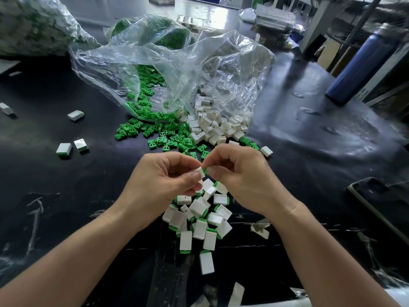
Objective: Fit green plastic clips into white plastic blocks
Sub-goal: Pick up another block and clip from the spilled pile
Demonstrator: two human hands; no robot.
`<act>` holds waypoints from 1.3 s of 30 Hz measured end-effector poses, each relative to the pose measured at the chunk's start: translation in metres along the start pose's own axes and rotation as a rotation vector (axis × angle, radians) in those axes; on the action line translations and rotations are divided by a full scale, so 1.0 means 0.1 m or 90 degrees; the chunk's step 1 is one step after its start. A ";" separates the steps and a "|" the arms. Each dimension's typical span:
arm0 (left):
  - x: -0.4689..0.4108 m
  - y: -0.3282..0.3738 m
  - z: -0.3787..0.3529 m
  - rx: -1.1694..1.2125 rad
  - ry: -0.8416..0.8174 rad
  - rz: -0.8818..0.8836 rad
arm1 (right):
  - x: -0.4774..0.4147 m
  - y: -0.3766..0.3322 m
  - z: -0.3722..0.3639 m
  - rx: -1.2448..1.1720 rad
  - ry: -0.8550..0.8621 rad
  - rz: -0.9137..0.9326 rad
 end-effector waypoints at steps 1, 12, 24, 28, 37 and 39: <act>0.00 0.00 0.00 -0.006 0.001 -0.002 | 0.00 0.00 0.00 0.003 0.004 -0.001; 0.00 0.05 0.04 0.084 0.052 0.010 | -0.01 0.05 -0.01 -0.295 0.013 -0.077; 0.02 0.03 0.04 0.061 0.052 0.026 | 0.01 0.02 -0.03 -0.195 0.080 -0.042; 0.04 0.06 0.03 0.035 0.041 -0.003 | 0.01 0.01 -0.05 -0.188 0.081 -0.033; 0.03 0.10 0.04 -0.092 0.029 -0.055 | 0.01 -0.01 -0.07 -0.128 0.079 -0.010; 0.04 0.10 0.04 -0.118 0.025 -0.059 | 0.01 -0.01 -0.08 -0.124 0.070 -0.010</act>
Point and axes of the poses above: each hand's wrist, its own x-axis away from the middle knuckle, its own z-axis out of the back of the hand, y = z × x, the point moved 5 cm from there along -x, towards the middle knuckle, and after that the axes turned 14 degrees about x, right-handed, at the moved point
